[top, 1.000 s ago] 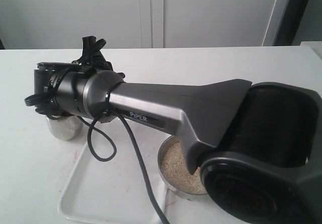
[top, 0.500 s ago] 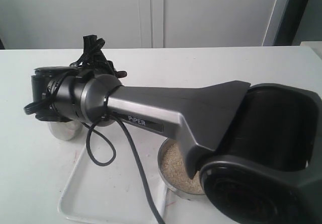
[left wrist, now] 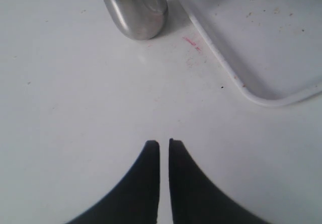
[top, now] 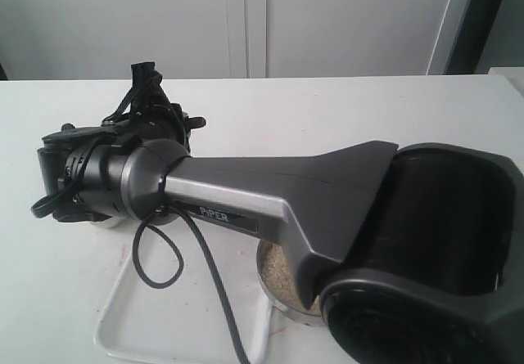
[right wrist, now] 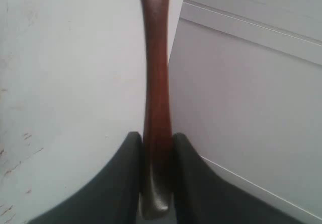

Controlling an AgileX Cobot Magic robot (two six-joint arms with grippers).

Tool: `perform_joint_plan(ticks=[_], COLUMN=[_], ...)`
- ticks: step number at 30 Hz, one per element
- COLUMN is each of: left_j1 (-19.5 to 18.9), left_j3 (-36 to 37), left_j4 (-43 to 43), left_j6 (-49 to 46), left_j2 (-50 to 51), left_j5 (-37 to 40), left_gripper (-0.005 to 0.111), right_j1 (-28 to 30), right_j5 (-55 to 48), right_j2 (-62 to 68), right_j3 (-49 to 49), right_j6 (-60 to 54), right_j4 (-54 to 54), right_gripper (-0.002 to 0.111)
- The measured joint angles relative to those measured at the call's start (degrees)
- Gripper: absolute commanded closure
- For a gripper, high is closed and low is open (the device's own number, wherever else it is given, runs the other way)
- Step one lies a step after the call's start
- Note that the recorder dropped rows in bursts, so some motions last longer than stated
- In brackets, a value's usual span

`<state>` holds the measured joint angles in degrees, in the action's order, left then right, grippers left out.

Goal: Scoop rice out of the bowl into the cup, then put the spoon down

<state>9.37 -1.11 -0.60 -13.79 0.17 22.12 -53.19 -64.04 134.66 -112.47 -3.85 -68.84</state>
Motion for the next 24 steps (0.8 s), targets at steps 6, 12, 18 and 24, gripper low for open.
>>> perform_joint_plan(ticks=[6, 12, 18, 24], left_j1=[0.0, 0.0, 0.0, 0.0], left_j3=[0.0, 0.0, 0.0, 0.0], left_j4=[0.0, 0.0, 0.0, 0.0], left_j6=[0.0, 0.0, 0.0, 0.0], left_j2=[0.0, 0.0, 0.0, 0.0], left_j5=[0.0, 0.0, 0.0, 0.0], left_gripper=[0.092, 0.092, 0.092, 0.092], right_j1=[-0.6, -1.5, -2.6, -2.7], right_j5=[-1.2, -1.6, -3.0, -5.4], right_j2=[0.0, 0.0, 0.0, 0.0], right_j3=[0.5, 0.5, 0.5, 0.5], right_j6=[0.5, 0.9, 1.1, 3.3], right_j4=[-0.3, -0.4, -0.4, -0.5], right_gripper=[0.108, 0.108, 0.108, 0.108])
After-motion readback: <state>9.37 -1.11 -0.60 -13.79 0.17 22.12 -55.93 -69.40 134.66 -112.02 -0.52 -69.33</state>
